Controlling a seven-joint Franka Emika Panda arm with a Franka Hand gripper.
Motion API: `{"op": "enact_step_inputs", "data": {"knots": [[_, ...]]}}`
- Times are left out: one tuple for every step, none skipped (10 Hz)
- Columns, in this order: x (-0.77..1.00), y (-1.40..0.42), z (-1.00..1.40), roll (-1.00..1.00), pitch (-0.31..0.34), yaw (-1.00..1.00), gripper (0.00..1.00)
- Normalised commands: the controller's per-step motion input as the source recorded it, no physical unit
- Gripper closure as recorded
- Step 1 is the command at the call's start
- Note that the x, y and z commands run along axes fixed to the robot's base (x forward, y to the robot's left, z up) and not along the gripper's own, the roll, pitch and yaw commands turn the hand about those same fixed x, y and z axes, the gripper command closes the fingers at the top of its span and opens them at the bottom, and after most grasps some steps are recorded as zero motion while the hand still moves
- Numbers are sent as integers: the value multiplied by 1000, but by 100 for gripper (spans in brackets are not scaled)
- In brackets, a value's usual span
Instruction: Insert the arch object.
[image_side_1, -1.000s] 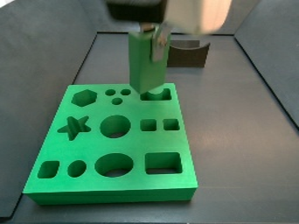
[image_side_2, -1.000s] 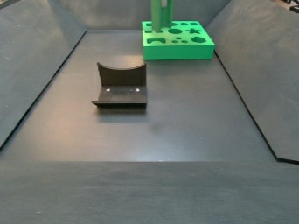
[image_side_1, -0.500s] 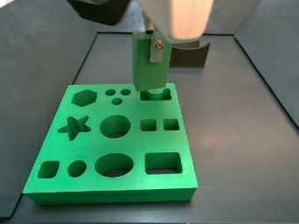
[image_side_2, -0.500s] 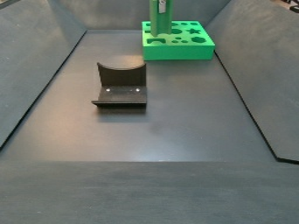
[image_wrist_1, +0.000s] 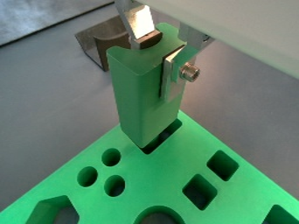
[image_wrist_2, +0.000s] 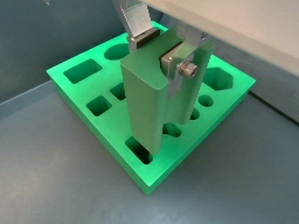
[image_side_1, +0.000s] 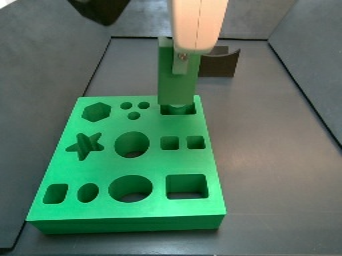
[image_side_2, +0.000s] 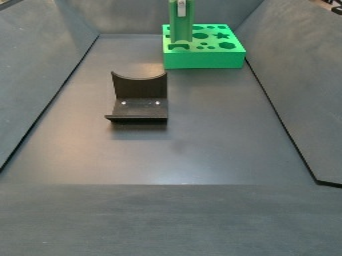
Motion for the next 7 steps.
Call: {"op": "enact_step_inputs", "data": {"knots": [[3, 0, -149, 0, 0, 0, 100], [60, -14, -83, -13, 0, 0, 100], [286, 0, -229, -14, 0, -217, 100], [357, 0, -234, -41, 29, -511, 100], [303, 0, -214, -61, 31, -500, 100], [126, 0, -234, -51, 4, -334, 100], [0, 0, -483, -19, -63, -6, 100]]}}
